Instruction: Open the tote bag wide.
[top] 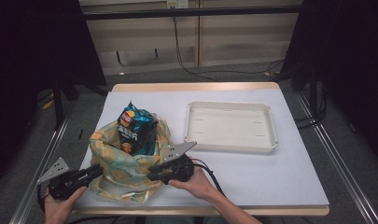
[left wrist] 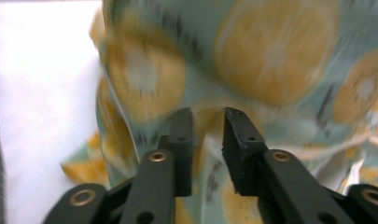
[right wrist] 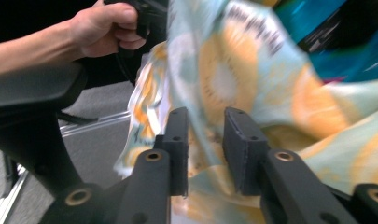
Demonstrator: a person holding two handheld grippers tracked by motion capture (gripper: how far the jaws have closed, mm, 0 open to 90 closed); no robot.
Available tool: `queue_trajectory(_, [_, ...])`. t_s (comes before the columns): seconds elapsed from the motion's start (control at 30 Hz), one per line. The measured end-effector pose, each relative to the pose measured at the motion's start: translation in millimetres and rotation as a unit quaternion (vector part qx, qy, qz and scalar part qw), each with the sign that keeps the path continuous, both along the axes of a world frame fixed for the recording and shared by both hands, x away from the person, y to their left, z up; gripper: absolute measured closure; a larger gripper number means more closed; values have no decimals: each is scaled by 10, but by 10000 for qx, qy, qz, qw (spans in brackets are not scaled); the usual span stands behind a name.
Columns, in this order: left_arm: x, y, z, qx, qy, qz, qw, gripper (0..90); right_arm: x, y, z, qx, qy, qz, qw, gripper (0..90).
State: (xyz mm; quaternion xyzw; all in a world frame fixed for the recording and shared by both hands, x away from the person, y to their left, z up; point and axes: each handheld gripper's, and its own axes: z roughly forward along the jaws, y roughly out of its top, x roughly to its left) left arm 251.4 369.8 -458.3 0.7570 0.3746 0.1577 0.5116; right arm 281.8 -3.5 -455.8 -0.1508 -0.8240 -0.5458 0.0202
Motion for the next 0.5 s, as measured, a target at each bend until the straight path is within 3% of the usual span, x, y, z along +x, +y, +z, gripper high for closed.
queue_trajectory(0.17, [-14,17,211,-47,-282,-14,9996,651,65,-208,235,167,-166,-330,9992,624])
queue_trajectory(0.33, [14,12,391,-216,-480,-13,9986,627,146,-320,303,202,-205,-602,9978,618])
queue_trajectory(0.43, [37,1,511,-95,-649,-43,9978,580,244,-391,347,198,-248,-809,9962,597])
queue_trajectory(0.47, [42,-16,543,-178,-649,-22,9977,580,244,-391,347,198,-248,-809,9962,597])
queue_trajectory(0.5, [54,-18,580,-123,-687,-42,9976,579,271,-405,359,205,-244,-856,9958,591])
